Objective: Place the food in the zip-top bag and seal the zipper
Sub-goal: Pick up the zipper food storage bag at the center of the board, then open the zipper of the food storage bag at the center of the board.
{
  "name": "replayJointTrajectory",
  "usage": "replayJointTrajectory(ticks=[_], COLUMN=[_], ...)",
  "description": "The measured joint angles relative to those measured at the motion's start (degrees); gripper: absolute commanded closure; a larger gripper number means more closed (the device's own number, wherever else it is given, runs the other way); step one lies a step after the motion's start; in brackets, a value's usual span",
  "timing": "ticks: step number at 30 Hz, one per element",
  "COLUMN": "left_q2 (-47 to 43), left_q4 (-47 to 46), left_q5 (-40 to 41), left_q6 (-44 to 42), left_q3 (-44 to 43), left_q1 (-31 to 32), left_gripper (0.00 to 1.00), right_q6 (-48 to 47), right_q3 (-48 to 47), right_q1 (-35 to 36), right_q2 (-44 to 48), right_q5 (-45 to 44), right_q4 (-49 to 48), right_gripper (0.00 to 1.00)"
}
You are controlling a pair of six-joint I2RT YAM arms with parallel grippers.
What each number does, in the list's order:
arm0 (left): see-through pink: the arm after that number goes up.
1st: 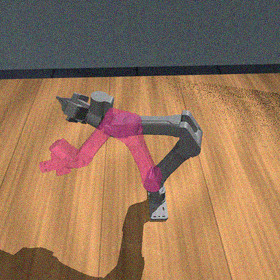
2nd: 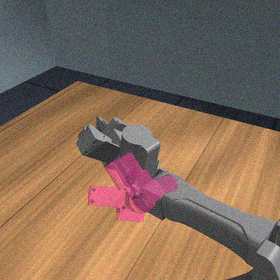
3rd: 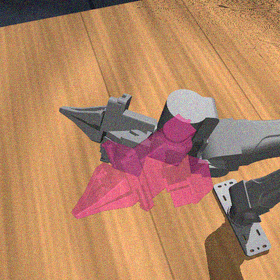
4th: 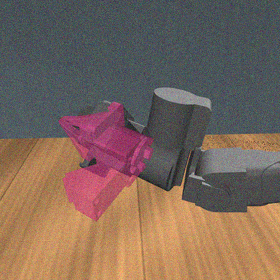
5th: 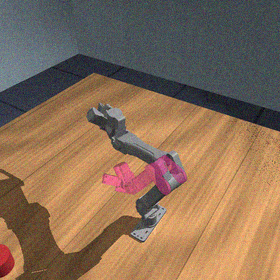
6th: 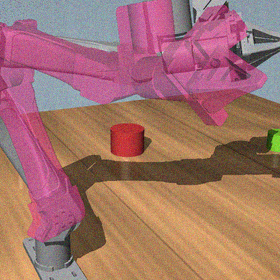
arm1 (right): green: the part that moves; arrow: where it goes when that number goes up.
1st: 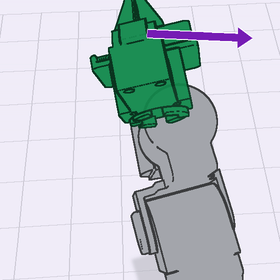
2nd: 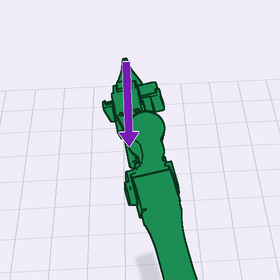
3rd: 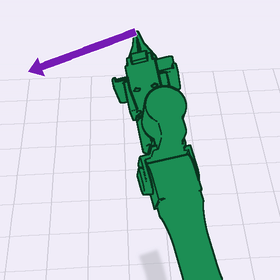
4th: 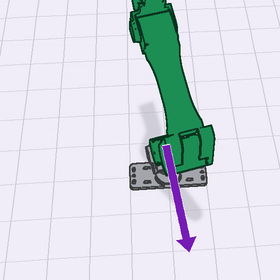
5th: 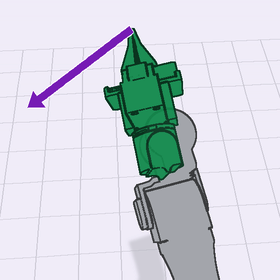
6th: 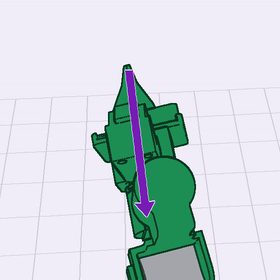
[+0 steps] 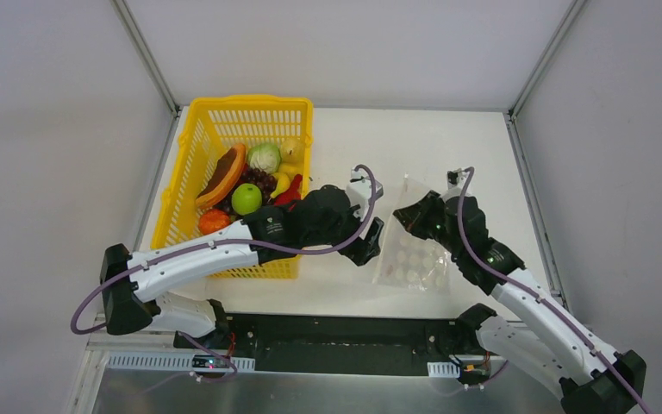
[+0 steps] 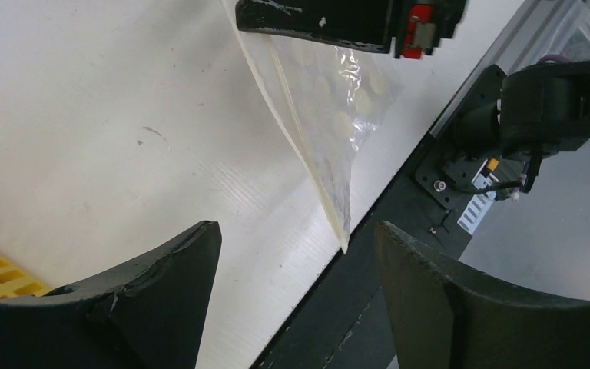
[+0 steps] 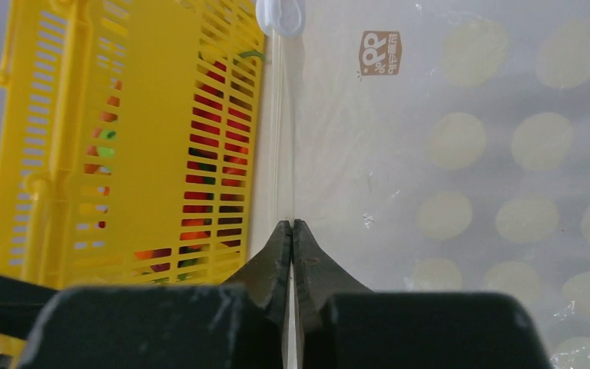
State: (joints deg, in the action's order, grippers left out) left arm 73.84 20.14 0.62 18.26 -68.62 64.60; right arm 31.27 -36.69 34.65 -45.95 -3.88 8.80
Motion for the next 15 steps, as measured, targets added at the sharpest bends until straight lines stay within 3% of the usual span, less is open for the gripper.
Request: replayJointTrajectory(ticks=[10,15], left_q2=[4.5,7.0], left_q4=[-6.4,-9.0], left_q5=[4.1,4.5], left_q6=[6.3,8.5], left_q3=[-0.5,-0.5], left_q1=[0.3,0.3], left_gripper=[0.28,0.36], right_q6=[3.1,3.2], right_q3=[-0.1,-1.3], right_q1=[-0.2,-0.2], right_q2=[3.5,4.6], right_q5=[1.6,3.6], right_q4=[3.1,5.6], right_gripper=[1.00,1.00])
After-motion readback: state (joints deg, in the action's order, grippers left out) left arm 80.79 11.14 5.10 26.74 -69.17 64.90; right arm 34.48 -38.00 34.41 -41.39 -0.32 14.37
